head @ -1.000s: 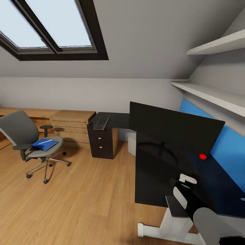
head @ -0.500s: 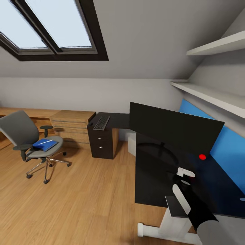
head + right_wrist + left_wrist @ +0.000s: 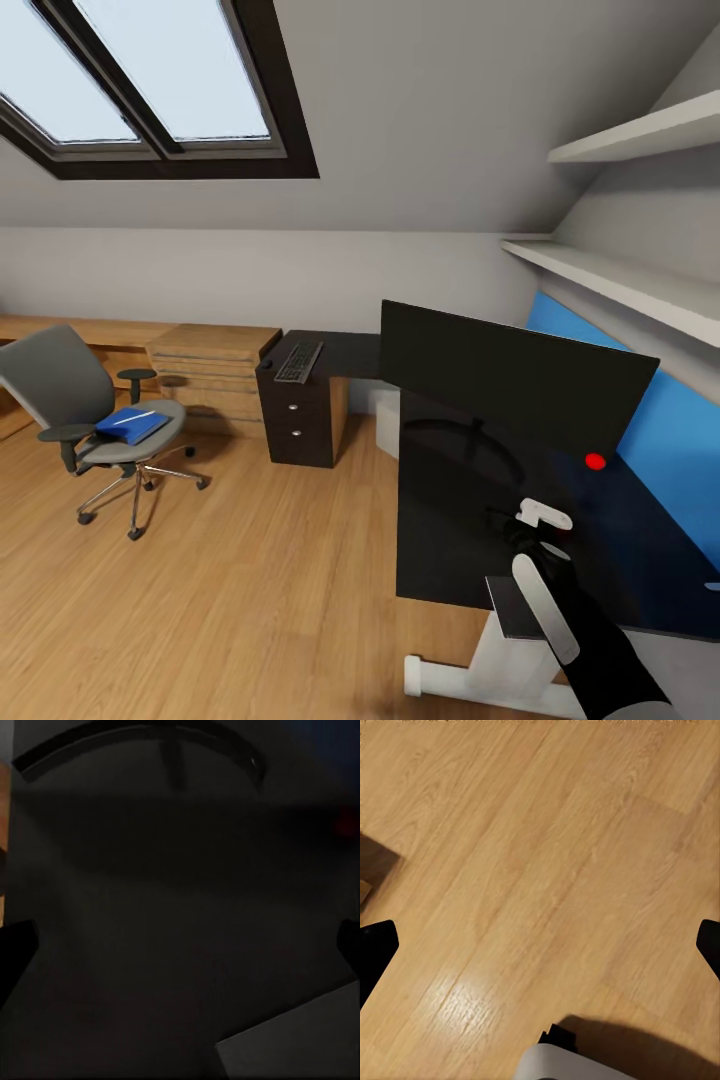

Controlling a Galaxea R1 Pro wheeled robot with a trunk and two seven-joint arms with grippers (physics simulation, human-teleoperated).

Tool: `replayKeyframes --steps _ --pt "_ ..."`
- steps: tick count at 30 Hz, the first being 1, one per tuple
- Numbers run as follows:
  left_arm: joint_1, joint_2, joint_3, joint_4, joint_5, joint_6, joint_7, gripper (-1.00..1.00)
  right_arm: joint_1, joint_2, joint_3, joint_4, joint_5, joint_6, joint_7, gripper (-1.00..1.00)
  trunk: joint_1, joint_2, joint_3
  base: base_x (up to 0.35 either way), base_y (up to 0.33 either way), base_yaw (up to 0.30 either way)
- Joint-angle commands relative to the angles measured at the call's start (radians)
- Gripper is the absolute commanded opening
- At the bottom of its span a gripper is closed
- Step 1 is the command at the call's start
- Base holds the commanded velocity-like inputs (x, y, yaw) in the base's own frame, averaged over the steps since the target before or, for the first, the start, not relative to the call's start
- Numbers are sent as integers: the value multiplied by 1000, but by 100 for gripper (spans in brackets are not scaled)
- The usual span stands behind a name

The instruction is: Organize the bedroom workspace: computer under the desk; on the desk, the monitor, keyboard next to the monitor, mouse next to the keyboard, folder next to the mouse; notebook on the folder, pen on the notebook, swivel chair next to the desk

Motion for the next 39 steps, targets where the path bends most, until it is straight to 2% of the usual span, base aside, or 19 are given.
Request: replayKeyframes --steps 1,3,7,18,27,29,30,31,33,34,35,36,37,39 --pt "-1 1 -8 -1 9 -5 7 100 -1 -1 3 -4 -16 3 -9 100 0 -1 -2 0 0 0" --pt "-1 0 -8 -1 9 -6 7 100 0 -2 3 -10 -30 2 -10 100 0 -1 -2 -125 0 0" --pt "-2 0 -9 -1 9 -6 7 100 0 -2 3 -9 -31 0 -10 100 0 -1 -2 -300 26 -58" --pt "-1 0 -9 -1 9 -6 7 100 0 -1 3 -9 -32 0 -9 100 0 -1 -2 -331 81 -250" --pt "-1 2 -7 -1 9 -6 8 100 0 -3 1 -4 -35 0 -5 100 0 -1 -2 -224 39 -28" --pt "-1 4 -7 -1 9 -6 9 100 0 -4 0 2 -49 0 0 100 0 -1 -2 -53 6 -4" --pt "-1 4 -6 -7 9 -7 12 100 0 -16 -18 21 -162 0 32 100 0 -1 -2 -9 1 -1" --pt "-1 3 -7 -9 9 -7 12 100 0 -24 -25 29 -201 0 45 100 0 -1 -2 -6 1 0" --pt "-1 2 -7 -11 9 -7 13 100 0 -33 -32 38 -241 1 57 100 0 -1 -2 -4 0 0" --pt "-1 1 -8 -12 9 -7 14 100 0 -43 -36 51 -283 2 69 100 0 -1 -2 -2 0 0" --pt "-1 1 -8 -12 9 -7 14 100 0 -47 -38 58 -306 2 76 100 0 -1 -2 -2 0 0" --pt "-1 1 -8 -12 9 -7 15 100 0 -57 -41 73 -354 2 90 100 0 -1 -2 -1 0 0" --pt "-1 0 -9 -13 10 -7 16 100 0 -73 -47 99 -429 3 116 100 4 -8 -5 0 0 0" --pt "-1 0 -9 -13 10 -7 17 100 0 -84 -53 118 -477 4 136 100 12 -22 -11 0 0 0"
